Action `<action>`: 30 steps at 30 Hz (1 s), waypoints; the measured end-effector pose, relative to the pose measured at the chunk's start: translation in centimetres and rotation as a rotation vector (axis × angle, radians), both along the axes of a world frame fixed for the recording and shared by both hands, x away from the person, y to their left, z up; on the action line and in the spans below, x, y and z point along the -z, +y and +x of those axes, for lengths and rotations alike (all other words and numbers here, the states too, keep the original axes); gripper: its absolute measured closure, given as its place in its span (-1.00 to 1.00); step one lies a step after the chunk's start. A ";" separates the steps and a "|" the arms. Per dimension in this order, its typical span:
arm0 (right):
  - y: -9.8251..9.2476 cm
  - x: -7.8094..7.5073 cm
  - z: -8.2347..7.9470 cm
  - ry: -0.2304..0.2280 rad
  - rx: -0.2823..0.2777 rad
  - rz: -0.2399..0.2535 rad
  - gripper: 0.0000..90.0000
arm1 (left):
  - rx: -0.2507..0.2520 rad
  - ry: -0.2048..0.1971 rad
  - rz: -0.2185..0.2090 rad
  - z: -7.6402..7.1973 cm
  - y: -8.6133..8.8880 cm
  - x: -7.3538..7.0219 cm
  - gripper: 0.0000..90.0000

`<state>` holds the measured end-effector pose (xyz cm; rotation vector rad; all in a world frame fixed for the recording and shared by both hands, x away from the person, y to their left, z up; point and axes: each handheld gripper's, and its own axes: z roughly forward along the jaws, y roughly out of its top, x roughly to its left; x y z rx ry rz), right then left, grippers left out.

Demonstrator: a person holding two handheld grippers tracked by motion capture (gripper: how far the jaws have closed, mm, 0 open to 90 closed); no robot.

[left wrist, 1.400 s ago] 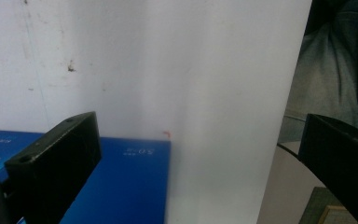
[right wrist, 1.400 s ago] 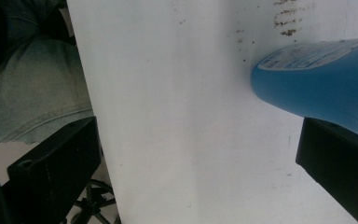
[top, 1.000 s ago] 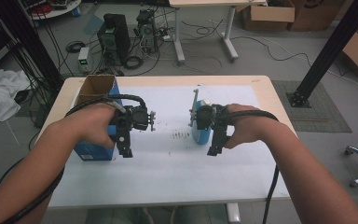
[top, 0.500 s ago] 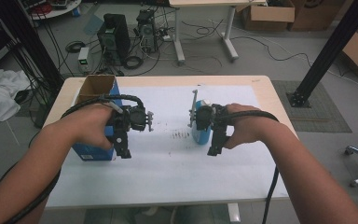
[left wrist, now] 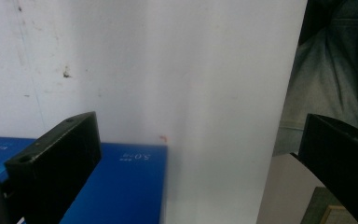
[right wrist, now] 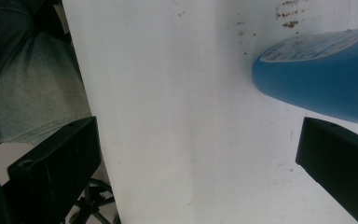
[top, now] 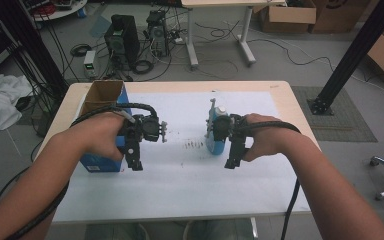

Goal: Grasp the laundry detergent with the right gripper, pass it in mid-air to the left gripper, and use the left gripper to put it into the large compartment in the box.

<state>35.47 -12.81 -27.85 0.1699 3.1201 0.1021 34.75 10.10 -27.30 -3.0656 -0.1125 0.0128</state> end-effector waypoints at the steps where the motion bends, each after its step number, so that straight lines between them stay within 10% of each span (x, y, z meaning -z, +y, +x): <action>1: -0.1 0.0 0.0 0.000 0.000 0.008 -1.00 | 0.002 -0.001 -0.001 0.0 -0.1 0.0 -1.00; 7: -0.7 0.4 -0.1 0.014 0.025 0.068 -1.00 | 0.011 -0.012 -0.004 0.1 -0.4 -0.7 -1.00; 15: -1.8 0.8 -0.3 -0.039 0.094 0.288 -1.00 | 0.006 -0.010 -0.012 0.0 0.0 -0.6 -1.00; 24: -3.5 1.4 -1.0 -0.041 0.198 0.641 -1.00 | -0.013 -0.003 -0.014 0.3 0.9 -0.1 -1.00; 30: -4.3 2.4 -1.7 -0.104 0.294 0.757 -1.00 | -0.015 0.000 -0.005 0.5 0.8 0.1 -1.00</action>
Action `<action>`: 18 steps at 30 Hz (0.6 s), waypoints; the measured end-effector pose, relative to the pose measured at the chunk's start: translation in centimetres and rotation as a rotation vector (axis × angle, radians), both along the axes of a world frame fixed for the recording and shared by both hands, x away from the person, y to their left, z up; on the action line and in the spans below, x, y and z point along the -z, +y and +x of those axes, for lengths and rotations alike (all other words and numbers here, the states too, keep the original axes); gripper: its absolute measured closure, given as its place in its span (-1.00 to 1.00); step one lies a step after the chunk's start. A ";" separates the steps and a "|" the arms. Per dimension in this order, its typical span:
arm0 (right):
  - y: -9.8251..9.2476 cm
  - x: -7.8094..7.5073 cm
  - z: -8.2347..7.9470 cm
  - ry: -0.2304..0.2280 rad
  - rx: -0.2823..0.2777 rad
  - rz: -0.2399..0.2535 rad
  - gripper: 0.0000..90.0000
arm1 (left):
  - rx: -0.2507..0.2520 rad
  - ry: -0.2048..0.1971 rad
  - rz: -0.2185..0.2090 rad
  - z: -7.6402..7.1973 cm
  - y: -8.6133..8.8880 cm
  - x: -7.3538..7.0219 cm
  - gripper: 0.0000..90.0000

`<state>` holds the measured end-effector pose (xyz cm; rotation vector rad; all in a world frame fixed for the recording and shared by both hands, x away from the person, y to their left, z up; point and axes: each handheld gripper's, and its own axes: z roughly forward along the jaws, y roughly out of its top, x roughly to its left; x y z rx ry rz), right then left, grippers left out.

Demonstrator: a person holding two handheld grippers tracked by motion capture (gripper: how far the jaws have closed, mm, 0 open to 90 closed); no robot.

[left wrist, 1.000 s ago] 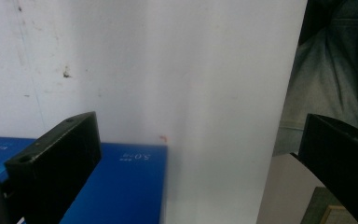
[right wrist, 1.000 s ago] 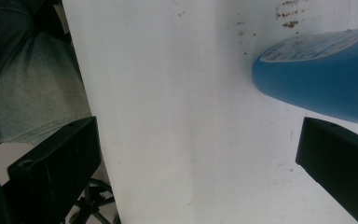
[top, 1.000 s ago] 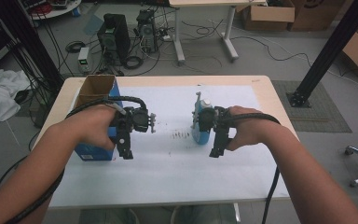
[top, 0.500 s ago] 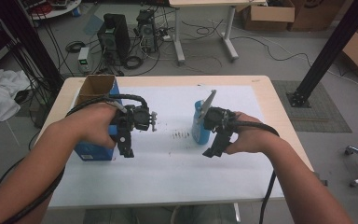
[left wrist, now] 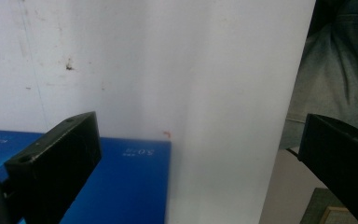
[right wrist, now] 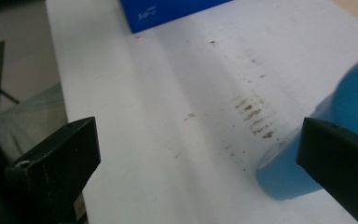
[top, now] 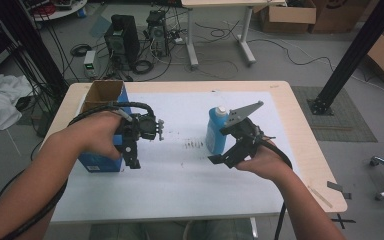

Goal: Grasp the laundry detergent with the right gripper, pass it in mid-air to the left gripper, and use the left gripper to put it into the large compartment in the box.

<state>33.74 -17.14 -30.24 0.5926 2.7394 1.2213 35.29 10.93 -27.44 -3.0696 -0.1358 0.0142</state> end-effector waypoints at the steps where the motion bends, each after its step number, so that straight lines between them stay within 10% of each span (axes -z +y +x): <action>1: 0.0 0.0 0.0 0.000 0.000 0.000 -1.00 | 0.000 0.000 0.000 0.0 0.0 0.0 -1.00; 18: -2.8 3.4 -2.5 -0.080 0.495 0.150 -1.00 | -0.002 -0.008 -0.003 0.3 0.1 0.1 -1.00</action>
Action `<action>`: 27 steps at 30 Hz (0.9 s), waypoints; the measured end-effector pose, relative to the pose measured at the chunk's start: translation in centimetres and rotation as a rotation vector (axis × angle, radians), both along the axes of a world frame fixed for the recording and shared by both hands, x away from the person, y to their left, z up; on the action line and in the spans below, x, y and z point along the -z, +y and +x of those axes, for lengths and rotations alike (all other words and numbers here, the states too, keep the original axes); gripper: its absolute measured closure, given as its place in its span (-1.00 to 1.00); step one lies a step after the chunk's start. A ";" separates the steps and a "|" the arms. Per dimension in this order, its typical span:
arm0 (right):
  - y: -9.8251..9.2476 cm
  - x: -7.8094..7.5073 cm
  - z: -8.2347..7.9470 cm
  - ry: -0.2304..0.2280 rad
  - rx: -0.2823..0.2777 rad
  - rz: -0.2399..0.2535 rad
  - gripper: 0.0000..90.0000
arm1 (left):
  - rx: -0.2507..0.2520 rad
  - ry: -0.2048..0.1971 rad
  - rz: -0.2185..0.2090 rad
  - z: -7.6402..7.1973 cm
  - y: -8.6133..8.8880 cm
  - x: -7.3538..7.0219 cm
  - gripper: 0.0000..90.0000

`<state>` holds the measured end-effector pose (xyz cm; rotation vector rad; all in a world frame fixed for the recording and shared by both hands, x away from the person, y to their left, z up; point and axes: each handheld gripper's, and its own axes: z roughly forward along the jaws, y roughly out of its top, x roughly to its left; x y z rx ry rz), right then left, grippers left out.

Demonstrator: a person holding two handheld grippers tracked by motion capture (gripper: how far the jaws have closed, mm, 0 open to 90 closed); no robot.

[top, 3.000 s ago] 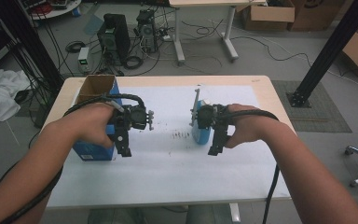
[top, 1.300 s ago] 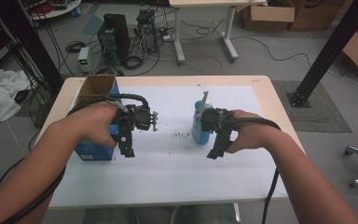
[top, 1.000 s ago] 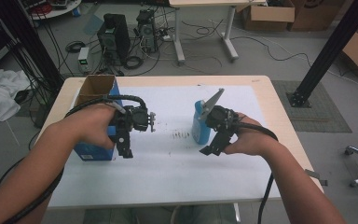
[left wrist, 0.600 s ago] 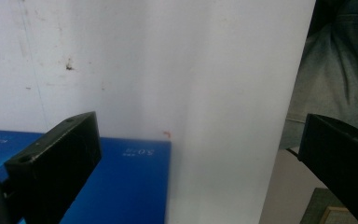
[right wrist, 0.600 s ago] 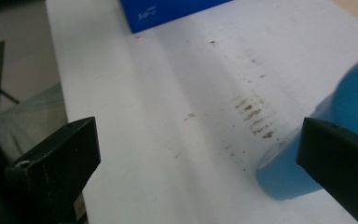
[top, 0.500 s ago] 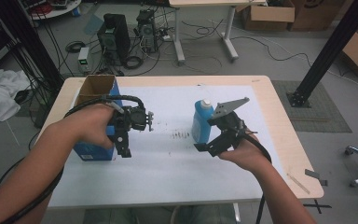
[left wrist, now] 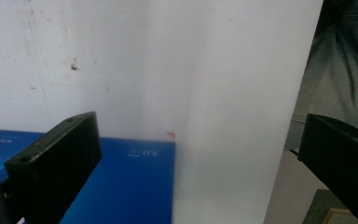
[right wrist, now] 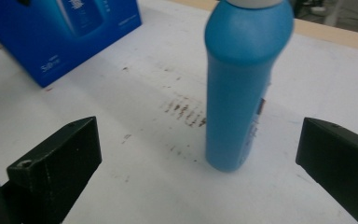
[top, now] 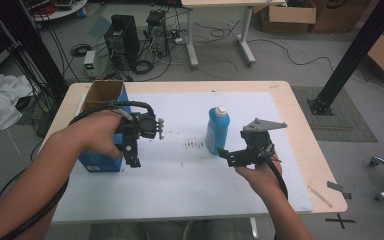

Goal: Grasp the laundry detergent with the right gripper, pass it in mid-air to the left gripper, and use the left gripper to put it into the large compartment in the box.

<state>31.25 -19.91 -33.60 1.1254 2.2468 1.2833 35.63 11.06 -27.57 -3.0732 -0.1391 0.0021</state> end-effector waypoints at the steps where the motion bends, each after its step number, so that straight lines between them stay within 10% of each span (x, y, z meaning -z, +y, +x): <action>1: 0.0 0.0 0.0 0.000 0.000 0.000 -1.00 | 0.000 0.000 0.000 0.0 0.0 0.0 -1.00; 16: 2.1 4.4 0.0 -0.073 0.194 0.098 -1.00 | -0.006 -0.002 -0.014 -0.2 0.8 -0.1 -1.00; 27: 3.4 7.0 2.1 -0.106 0.236 0.065 -1.00 | -0.012 -0.003 -0.016 -0.4 1.5 0.1 -1.00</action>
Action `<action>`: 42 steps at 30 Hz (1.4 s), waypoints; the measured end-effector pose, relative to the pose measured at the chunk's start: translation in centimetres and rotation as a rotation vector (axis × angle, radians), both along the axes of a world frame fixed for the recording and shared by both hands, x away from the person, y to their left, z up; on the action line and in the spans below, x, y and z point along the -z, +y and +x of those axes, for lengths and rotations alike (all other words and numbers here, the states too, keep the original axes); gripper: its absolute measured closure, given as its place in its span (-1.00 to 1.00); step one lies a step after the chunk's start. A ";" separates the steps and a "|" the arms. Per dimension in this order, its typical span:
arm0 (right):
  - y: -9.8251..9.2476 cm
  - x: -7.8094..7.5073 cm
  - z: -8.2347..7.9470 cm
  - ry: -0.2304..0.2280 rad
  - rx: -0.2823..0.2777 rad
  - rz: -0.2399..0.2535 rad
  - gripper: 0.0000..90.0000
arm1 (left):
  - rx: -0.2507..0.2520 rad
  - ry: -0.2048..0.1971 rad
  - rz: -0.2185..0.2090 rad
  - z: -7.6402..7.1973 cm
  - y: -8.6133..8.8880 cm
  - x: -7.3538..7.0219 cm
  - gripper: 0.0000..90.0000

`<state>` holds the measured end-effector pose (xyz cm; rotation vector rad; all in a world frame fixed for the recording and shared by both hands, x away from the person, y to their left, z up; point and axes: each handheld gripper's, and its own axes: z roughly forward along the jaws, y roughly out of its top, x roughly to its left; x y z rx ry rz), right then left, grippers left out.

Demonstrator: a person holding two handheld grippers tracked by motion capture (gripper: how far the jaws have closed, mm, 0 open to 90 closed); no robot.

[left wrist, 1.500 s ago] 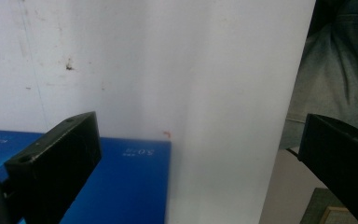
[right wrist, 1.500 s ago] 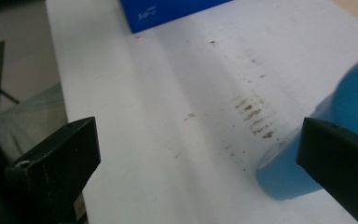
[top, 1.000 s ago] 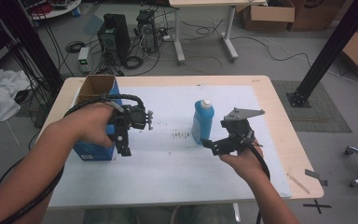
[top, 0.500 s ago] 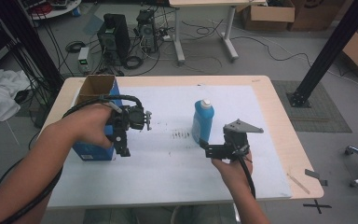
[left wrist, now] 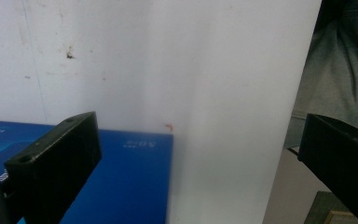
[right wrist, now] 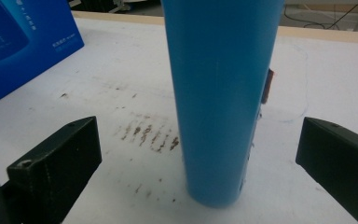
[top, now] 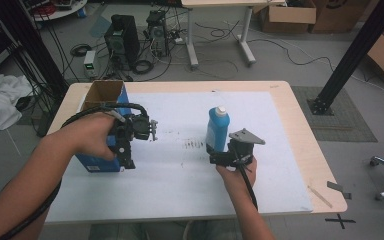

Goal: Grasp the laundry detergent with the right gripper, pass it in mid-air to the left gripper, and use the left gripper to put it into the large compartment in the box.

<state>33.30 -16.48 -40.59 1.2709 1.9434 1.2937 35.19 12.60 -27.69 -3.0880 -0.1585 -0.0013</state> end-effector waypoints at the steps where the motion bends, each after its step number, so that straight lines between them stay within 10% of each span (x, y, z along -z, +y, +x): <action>1: 0.3 0.3 0.6 -0.013 0.004 0.002 -1.00 | 0.001 -0.001 0.002 0.0 0.0 0.0 -1.00; 42: 1.5 2.3 3.9 -0.072 0.060 0.007 -0.67 | -0.002 0.006 0.011 0.0 0.2 0.2 -1.00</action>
